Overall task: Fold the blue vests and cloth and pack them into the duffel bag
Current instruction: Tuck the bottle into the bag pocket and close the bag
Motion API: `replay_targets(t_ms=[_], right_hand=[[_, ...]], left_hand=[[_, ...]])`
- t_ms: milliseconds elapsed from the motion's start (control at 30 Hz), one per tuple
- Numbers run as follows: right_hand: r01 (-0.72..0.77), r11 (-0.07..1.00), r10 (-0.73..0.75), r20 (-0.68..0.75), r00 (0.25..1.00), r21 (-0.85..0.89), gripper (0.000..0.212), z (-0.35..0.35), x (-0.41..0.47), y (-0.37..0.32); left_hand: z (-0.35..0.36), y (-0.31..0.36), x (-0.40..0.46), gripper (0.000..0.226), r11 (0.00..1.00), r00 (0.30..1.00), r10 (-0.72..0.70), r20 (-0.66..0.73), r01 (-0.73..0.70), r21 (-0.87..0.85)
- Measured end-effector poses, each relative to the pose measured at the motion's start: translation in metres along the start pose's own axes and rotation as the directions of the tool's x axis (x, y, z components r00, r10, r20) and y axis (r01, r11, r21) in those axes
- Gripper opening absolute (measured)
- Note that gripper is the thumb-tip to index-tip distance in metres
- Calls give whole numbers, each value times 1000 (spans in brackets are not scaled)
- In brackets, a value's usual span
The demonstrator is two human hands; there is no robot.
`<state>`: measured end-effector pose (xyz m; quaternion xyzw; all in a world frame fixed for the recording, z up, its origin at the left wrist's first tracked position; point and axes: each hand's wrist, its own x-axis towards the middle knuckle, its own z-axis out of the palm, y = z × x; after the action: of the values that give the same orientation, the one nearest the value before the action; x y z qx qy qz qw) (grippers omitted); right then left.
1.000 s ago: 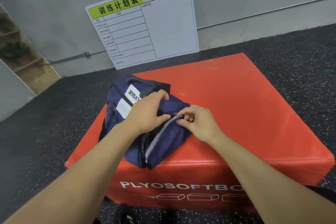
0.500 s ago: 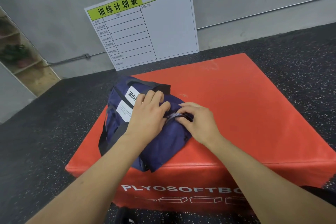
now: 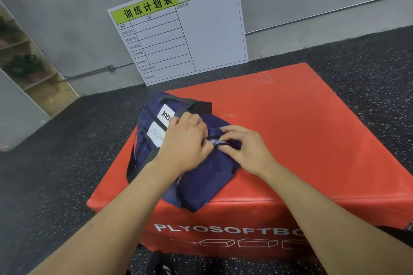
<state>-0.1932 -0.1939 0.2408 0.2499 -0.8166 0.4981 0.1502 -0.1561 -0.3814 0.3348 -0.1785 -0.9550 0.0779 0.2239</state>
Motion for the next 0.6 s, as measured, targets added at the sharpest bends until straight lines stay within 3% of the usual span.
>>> replay_targets(t_ms=[233,333,467,600], right_hand=[[-51,999,50,-84,995,-3,8,0,-1,-1],[-98,991,106,-99,989,86,8,-2,-2,-2],[-130,975,151,-107,983,182,20,-9,-6,-2],[-162,972,169,-28,985,169,24,-15,-9,7]], left_hand=[[13,25,-6,34,990,989,142,33,-142,-6],[17,27,-1,38,995,995,87,56,-83,-59],[20,28,5,20,990,998,15,61,-6,-141],[28,27,2,16,934,995,-70,69,90,-345]])
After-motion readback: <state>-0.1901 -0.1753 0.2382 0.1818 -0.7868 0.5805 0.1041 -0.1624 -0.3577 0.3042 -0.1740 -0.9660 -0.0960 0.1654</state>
